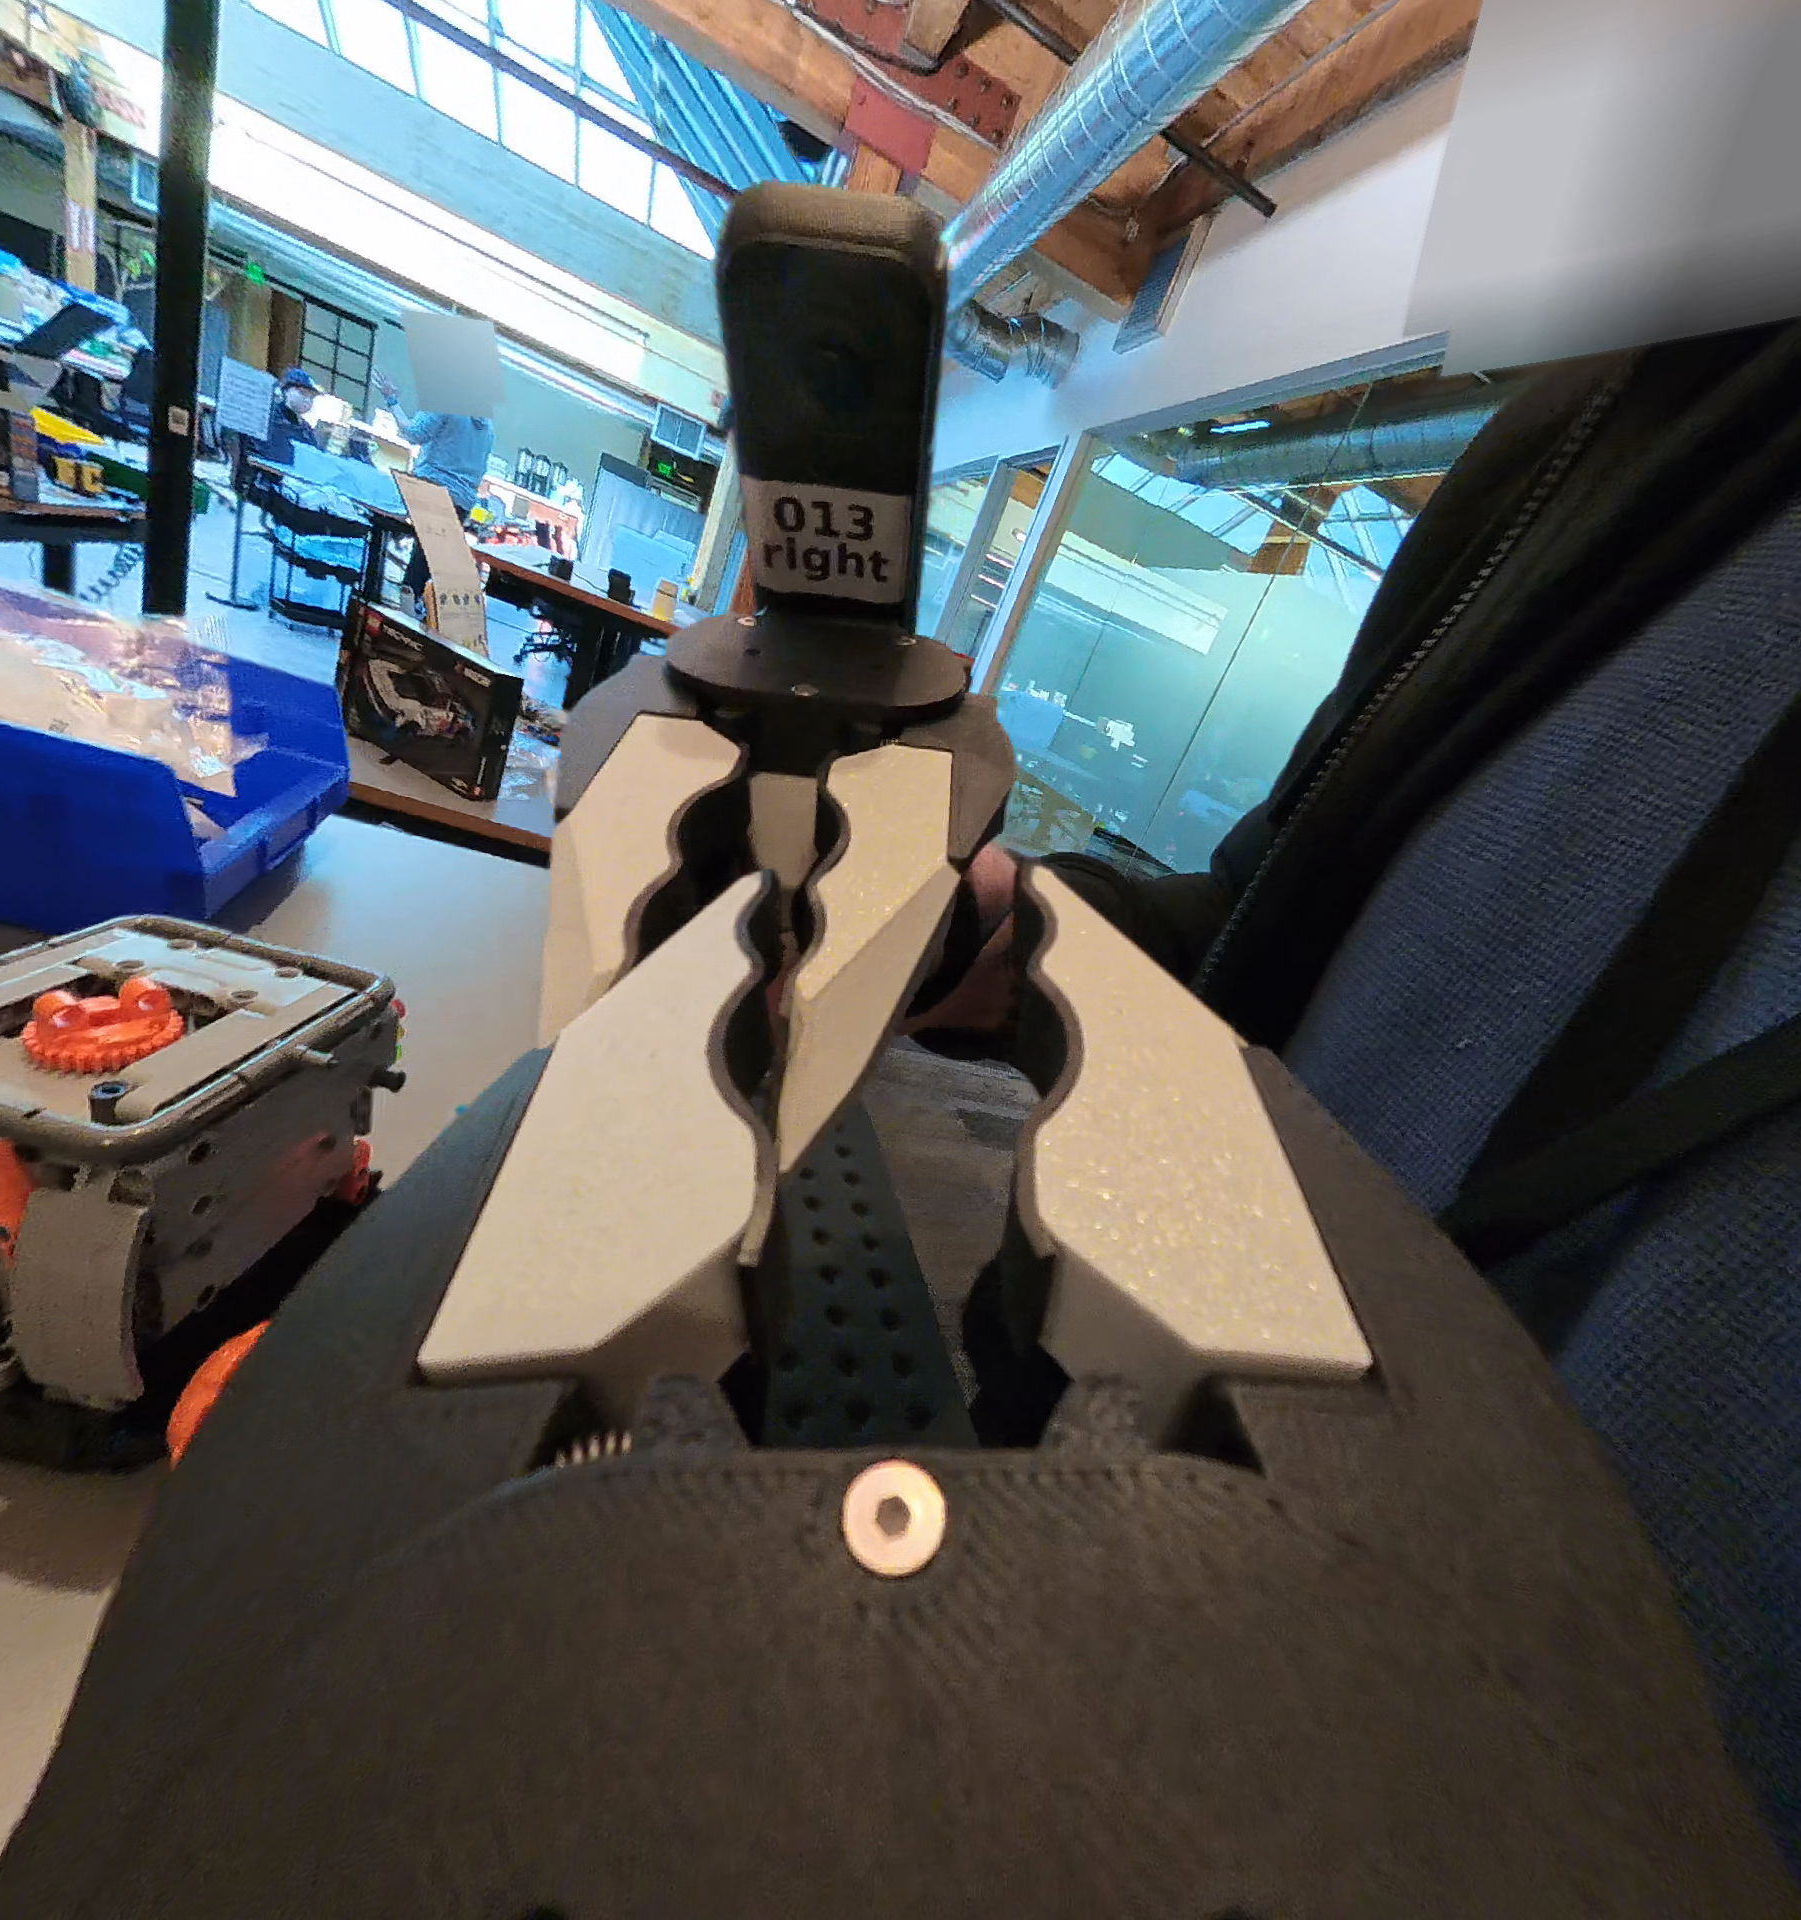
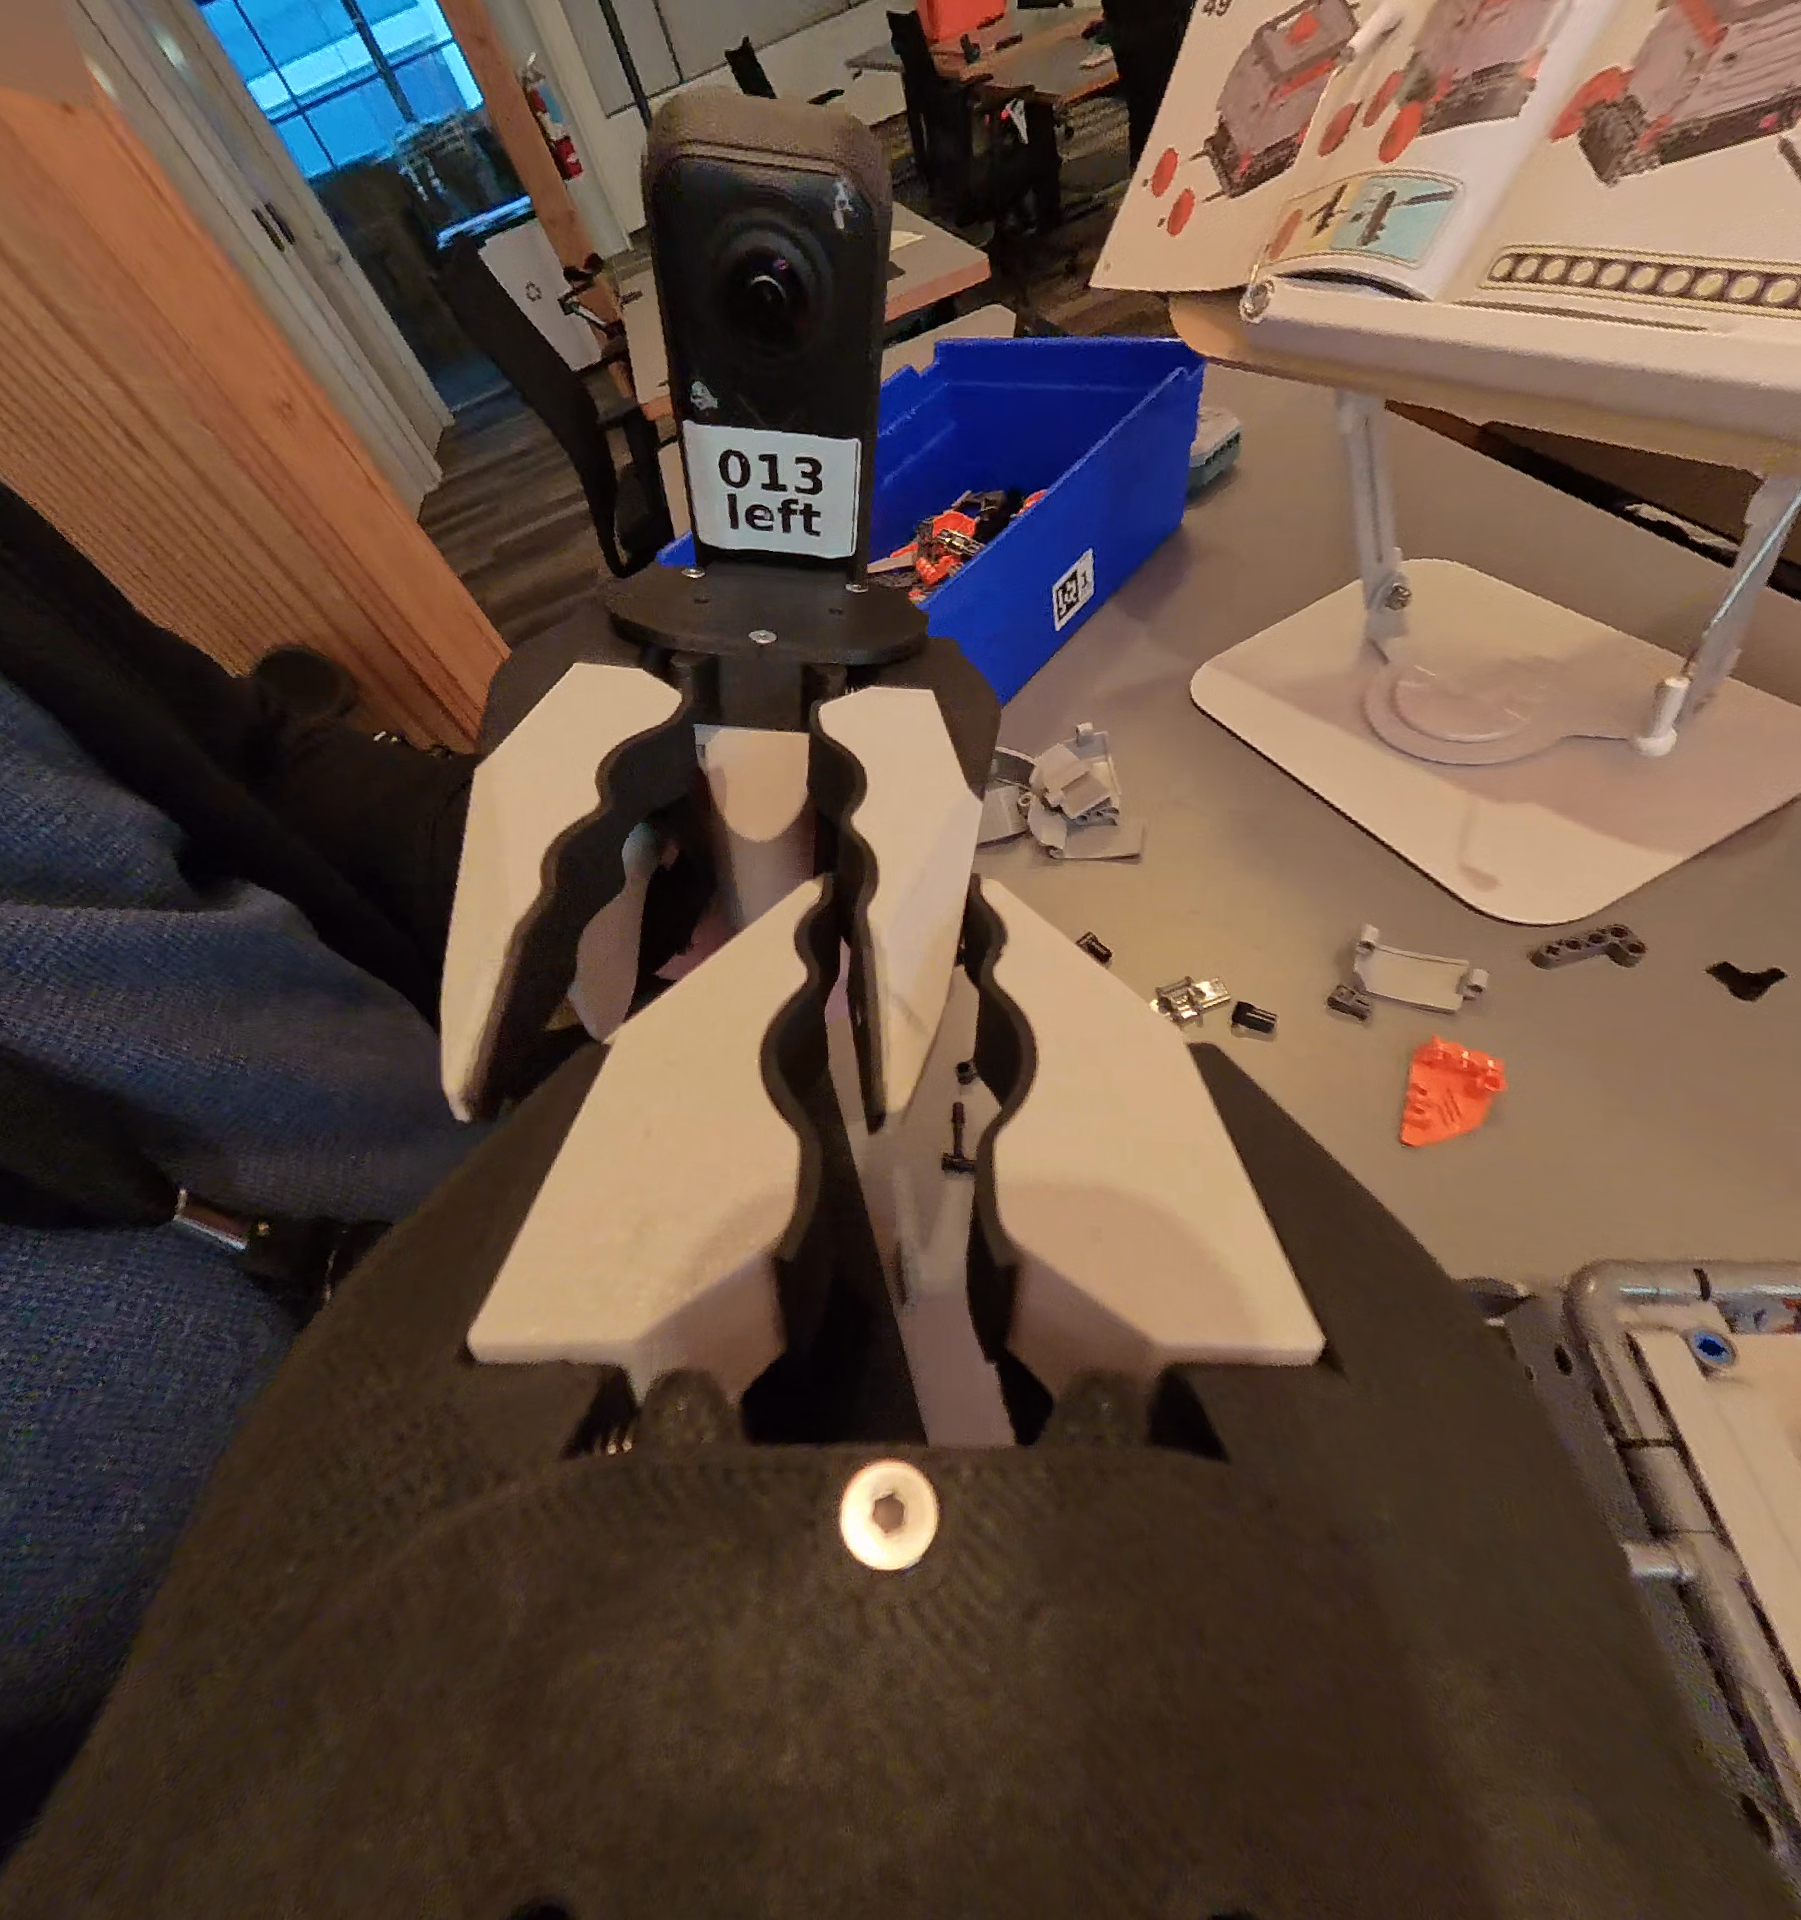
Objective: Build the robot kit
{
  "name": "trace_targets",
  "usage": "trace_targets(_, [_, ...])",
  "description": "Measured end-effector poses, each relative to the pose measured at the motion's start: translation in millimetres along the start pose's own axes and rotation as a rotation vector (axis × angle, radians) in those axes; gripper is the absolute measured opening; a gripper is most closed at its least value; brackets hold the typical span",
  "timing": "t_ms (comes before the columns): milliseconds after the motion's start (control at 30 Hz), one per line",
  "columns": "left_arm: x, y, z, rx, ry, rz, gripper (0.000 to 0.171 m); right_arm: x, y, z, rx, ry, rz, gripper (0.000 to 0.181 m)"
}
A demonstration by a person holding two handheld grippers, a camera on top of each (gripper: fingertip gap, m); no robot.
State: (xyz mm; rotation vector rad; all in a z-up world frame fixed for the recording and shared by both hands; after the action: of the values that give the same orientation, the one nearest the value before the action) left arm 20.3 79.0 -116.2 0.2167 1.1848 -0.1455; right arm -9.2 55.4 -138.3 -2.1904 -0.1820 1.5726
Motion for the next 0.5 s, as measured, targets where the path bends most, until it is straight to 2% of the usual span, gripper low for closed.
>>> trace_targets(133, [-8.0, -0.8, 9.0, 0.031, -0.001, 0.044, 0.050, -6.3, -2.1, -4.6, -0.009, -0.016, -0.014, 0.020])
trace_targets(333, [-18.0, 0.0, 22.9, 0.101, -0.013, 0.094, 0.080, -12.2, -5.9, -6.8, -0.018, -0.009, -0.017, 0.020])
trace_targets(433, [-20.7, 1.0, 27.3, 0.131, -0.028, 0.104, 0.089, -13.6, -8.0, -7.6, -0.024, -0.004, -0.001, 0.020])
trace_targets(500, [-24.5, 1.3, 28.2, 0.133, -0.042, 0.111, 0.088, -16.1, -9.0, -8.5, -0.030, -0.005, 0.016, 0.020])
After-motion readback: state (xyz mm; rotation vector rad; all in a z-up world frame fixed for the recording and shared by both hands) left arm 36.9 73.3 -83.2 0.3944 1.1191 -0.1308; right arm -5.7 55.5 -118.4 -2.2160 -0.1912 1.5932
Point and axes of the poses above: each gripper's, where its closed fingertips meet, y out along the fingers, x out of its underside, z = x × y across the jaws, the point moved 2 cm from there along -y, back along the fingers, and after that the axes turned 6 degrees about -z, right-handed, at the moved point
